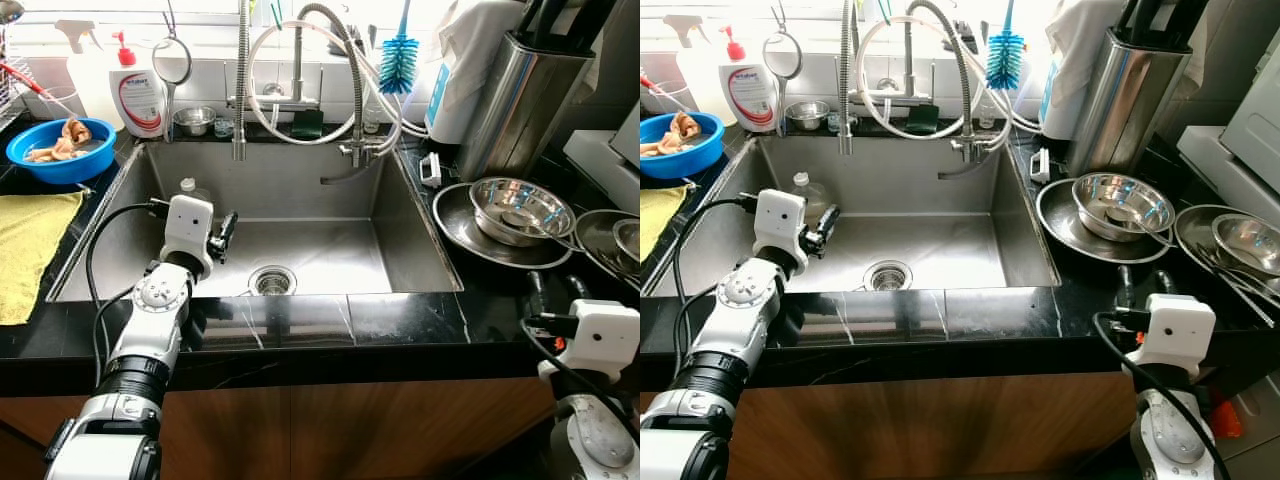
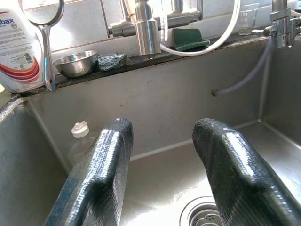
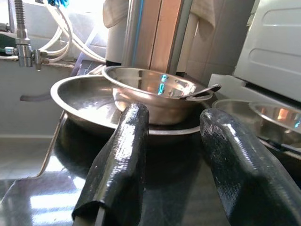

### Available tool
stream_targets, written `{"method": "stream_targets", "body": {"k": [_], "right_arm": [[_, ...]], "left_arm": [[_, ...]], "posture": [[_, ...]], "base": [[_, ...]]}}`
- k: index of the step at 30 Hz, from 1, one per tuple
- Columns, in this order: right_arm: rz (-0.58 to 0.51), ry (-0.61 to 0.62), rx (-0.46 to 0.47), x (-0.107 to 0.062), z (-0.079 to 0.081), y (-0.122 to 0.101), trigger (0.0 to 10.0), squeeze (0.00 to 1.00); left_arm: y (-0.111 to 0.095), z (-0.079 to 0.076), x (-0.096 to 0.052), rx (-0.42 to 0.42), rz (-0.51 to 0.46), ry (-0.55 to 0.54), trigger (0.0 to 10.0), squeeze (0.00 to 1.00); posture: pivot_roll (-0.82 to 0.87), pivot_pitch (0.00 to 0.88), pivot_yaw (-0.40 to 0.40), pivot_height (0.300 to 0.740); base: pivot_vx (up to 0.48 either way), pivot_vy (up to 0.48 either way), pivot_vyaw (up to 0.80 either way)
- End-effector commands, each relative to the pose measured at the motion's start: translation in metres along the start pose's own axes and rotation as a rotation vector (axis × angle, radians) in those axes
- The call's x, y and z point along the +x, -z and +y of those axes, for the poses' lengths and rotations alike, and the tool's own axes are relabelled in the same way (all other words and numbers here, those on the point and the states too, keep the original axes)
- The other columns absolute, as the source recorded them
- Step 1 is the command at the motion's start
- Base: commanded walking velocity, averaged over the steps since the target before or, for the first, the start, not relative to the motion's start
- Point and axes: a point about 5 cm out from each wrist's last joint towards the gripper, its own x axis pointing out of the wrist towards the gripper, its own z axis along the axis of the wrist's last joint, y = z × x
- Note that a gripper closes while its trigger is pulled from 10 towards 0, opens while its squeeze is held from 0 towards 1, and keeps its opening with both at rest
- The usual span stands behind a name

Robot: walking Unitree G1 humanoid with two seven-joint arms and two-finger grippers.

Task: Kitchen organization

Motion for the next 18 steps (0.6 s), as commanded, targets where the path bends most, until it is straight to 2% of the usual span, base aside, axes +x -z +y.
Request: {"method": "stream_targets", "body": {"k": [1,3,4,5,6,11,12,13,14,18], "right_arm": [[-0.015,0.03,-0.019,0.005,-0.01,-0.004,10.0,0.0],[-0.015,0.03,-0.019,0.006,-0.011,-0.003,10.0,0.0],[-0.02,0.029,-0.021,0.007,-0.014,-0.003,10.0,0.34],[-0.023,0.029,-0.021,0.008,-0.015,-0.004,10.0,0.34],[-0.031,0.034,-0.016,0.01,-0.017,-0.005,10.0,1.0],[-0.054,0.068,0.006,0.019,-0.025,-0.01,10.0,1.0],[-0.058,0.075,0.003,0.021,-0.027,-0.011,10.0,0.73],[-0.058,0.075,0.003,0.021,-0.027,-0.011,10.0,0.73],[-0.065,0.085,0.007,0.023,-0.029,-0.012,10.0,0.0],[-0.081,0.105,0.027,0.033,-0.034,-0.016,10.0,0.0]], "left_arm": [[0.003,-0.002,-0.001,-0.004,0.004,0.001,10.0,0.0],[0.003,-0.002,-0.002,-0.005,0.004,0.0,10.0,0.0],[0.003,-0.003,-0.002,-0.003,0.004,0.0,10.0,0.0],[0.003,-0.003,-0.002,-0.003,0.003,0.0,10.0,0.0],[0.003,-0.003,-0.002,-0.003,0.003,0.0,10.0,0.0],[0.003,-0.004,-0.001,-0.003,0.0,0.002,10.0,0.0],[0.003,-0.004,-0.001,-0.003,0.0,0.003,10.0,0.0],[0.003,-0.004,-0.001,-0.003,0.0,0.003,10.0,0.0],[0.003,-0.004,-0.001,-0.003,-0.001,0.003,10.0,0.0],[0.003,-0.005,-0.001,0.003,-0.002,0.006,10.0,0.0]], "posture": [[0.04,0.0,-0.041,0.74],[0.04,0.0,-0.041,0.74],[0.04,0.0,-0.04,0.74],[0.04,0.0,-0.039,0.74],[0.04,0.0,-0.039,0.74],[0.04,0.0,-0.04,0.74],[0.04,0.0,-0.04,0.74],[0.04,0.0,-0.04,0.74],[0.04,0.0,-0.038,0.74],[0.04,0.0,-0.039,0.74]], "base": [[0.0,0.0,0.0],[0.0,0.0,0.0],[0.0,0.0,0.0],[0.0,0.0,0.0],[0.0,0.0,0.0],[0.0,0.0,0.0],[0.0,0.0,0.0],[0.0,0.0,0.0],[0.0,0.0,0.0],[0.0,0.0,0.0]]}}
